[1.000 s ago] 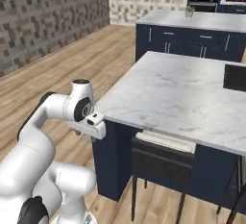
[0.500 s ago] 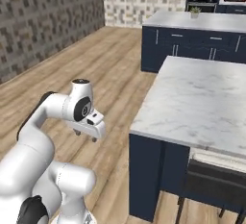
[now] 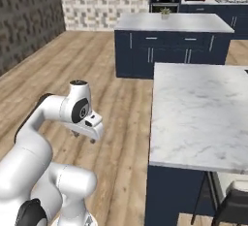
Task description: Take the chicken drumsticks from the pan and place one on each plate on the dining counter.
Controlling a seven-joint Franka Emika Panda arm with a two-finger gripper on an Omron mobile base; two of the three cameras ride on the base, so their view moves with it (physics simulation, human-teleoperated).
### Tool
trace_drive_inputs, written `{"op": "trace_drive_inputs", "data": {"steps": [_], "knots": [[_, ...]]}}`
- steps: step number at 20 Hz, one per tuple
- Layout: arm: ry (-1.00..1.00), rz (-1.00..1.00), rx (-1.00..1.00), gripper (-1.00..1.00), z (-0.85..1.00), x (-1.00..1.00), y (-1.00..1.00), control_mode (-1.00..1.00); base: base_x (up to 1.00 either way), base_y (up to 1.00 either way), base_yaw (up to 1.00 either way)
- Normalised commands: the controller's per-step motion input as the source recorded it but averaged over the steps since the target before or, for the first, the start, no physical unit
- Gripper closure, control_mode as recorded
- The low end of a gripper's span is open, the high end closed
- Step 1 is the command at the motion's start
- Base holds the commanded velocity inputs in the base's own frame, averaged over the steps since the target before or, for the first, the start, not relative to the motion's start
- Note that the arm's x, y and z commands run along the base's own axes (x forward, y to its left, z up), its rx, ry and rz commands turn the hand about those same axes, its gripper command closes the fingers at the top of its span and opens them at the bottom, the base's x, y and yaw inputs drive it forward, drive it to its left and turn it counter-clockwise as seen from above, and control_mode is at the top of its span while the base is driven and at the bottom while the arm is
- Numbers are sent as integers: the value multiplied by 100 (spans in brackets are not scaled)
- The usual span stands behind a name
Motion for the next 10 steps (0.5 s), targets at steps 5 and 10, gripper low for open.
{"op": "trace_drive_inputs", "data": {"steps": [5, 10], "knots": [[0, 0, 0, -100, 0, 0, 0, 100, 87, 78, -28], [0, 0, 0, -100, 0, 0, 0, 100, 86, 86, -19]]}}
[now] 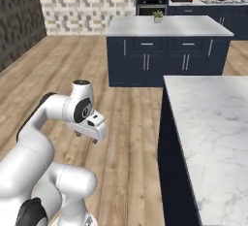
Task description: Take the chicken drumsticks from the pan and place one on each plate on the dining counter.
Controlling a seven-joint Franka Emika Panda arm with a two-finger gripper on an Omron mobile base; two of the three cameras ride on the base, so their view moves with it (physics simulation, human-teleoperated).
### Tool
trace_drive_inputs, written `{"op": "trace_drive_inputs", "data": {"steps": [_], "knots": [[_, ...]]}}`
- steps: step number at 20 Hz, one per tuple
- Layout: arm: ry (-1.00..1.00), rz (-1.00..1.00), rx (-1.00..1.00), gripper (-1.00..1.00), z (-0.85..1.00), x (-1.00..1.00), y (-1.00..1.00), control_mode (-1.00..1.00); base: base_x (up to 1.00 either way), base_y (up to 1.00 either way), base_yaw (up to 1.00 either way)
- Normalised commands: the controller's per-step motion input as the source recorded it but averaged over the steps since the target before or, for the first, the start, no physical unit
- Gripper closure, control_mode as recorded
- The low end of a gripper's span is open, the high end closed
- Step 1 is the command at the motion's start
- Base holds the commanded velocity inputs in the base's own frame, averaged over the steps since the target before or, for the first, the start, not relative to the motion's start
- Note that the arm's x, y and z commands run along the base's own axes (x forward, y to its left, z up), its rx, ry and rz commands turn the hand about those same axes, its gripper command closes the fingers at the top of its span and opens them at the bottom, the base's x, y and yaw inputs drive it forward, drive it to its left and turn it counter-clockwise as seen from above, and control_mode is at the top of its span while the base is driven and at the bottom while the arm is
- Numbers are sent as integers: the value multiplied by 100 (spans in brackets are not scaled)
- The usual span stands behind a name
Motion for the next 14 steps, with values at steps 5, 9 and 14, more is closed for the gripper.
{"op": "trace_drive_inputs", "data": {"steps": [5, 9, 14], "knots": [[0, 0, 0, -100, 0, 0, 0, 100, 92, 76, -25], [0, 0, 0, -100, 0, 0, 0, 100, 97, 68, -24], [0, 0, 0, -100, 0, 0, 0, 100, 100, 54, -33]]}}
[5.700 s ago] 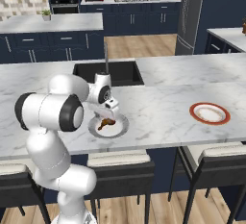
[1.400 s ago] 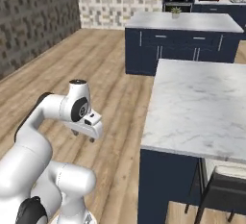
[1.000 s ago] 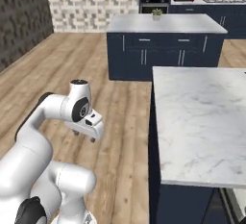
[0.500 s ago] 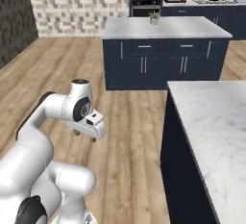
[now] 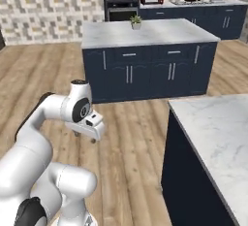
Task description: Take the chicken drumsticks from the pan and place one on each plate on the dining counter.
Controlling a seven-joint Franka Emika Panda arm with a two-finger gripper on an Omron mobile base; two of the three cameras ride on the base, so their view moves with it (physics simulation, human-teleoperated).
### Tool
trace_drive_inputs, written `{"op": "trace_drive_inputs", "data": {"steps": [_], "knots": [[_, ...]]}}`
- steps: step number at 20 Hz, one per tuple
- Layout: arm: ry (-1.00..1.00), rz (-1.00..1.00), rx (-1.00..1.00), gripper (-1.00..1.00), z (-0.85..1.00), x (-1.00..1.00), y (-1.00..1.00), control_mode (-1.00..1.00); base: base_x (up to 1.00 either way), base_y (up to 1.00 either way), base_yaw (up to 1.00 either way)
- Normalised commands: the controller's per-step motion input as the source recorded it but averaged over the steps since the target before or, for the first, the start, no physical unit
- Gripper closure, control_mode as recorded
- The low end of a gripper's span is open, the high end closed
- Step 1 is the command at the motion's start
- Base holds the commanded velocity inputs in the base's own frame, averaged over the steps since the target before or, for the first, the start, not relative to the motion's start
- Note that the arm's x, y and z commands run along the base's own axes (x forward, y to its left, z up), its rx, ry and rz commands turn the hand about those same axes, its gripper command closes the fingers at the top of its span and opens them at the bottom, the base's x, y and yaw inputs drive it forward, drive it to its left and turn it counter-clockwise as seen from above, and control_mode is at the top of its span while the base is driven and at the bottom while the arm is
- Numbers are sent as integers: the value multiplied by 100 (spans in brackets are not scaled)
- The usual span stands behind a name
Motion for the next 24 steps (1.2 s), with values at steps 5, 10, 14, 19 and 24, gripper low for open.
{"op": "trace_drive_inputs", "data": {"steps": [5, 10, 14, 19, 24], "knots": [[0, 0, 0, -100, 0, 0, 0, 100, 100, 52, -39], [0, 0, 0, -100, 0, 0, 0, 100, 100, 51, -43], [0, 0, 0, -100, 0, 0, 0, 100, 100, 51, -44], [0, 0, 0, -100, 0, 0, 0, 100, 100, 53, -43], [0, 0, 0, -100, 0, 0, 0, 100, 100, 51, -45]]}}
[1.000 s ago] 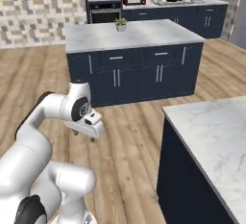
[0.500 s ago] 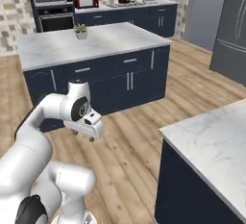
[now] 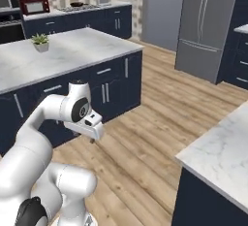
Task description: Take the chicken drumsticks from the pan and place one on each plate on the dining counter.
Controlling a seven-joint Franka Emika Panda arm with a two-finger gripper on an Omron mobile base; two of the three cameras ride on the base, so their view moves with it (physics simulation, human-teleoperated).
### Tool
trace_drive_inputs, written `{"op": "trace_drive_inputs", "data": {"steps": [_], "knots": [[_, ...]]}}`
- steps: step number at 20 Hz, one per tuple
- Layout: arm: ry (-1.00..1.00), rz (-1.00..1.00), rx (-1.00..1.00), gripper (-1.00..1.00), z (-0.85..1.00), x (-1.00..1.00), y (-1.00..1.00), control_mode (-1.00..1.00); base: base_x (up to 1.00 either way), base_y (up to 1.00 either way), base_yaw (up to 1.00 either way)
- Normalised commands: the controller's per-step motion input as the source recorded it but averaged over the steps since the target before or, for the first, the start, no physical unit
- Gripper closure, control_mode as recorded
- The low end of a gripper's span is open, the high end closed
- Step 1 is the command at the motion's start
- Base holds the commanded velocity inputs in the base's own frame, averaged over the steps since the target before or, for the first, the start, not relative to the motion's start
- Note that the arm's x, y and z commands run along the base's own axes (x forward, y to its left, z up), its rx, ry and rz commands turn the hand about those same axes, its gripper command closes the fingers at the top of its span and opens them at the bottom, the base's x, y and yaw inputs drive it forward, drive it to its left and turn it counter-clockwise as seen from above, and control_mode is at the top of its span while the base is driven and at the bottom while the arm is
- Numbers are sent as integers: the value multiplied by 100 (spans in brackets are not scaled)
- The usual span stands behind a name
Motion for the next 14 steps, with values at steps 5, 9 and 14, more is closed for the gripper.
{"op": "trace_drive_inputs", "data": {"steps": [5, 9, 14], "knots": [[0, 0, 0, -100, 0, 0, 0, 100, 99, 52, -46], [0, 0, 0, -100, 0, 0, 0, 100, 100, 50, -40], [0, 0, 0, -100, 0, 0, 0, 100, 100, 48, -39]]}}
